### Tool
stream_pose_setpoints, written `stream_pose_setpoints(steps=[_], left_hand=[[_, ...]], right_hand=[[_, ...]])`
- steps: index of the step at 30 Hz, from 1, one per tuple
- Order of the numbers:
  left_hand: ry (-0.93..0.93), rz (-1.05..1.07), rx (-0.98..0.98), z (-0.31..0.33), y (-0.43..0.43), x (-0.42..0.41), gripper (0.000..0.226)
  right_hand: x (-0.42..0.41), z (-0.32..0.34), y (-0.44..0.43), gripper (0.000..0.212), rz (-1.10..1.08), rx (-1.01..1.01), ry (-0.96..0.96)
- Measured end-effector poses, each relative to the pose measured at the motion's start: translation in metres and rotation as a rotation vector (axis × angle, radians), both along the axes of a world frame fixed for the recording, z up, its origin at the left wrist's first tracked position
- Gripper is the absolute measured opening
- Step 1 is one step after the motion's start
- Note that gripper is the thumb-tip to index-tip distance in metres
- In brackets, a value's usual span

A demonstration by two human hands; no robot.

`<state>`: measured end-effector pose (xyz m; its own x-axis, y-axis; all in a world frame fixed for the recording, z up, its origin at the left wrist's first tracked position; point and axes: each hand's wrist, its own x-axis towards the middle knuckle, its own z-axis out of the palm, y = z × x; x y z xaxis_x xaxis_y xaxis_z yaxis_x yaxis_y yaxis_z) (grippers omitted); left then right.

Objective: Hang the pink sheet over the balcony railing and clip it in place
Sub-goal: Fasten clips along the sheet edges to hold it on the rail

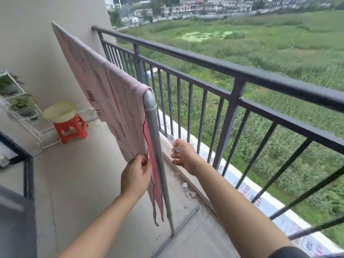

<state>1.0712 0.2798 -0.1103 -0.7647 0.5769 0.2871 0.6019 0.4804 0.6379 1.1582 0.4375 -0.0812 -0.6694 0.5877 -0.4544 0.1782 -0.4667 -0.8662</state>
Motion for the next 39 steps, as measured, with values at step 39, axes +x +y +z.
stream_pose_setpoints(steps=[39], left_hand=[[1.346, -0.552, -0.231, 0.112, 0.008, -0.024, 0.078]], right_hand=[[0.041, -0.018, -0.012, 0.020, 0.360, 0.428, 0.075]])
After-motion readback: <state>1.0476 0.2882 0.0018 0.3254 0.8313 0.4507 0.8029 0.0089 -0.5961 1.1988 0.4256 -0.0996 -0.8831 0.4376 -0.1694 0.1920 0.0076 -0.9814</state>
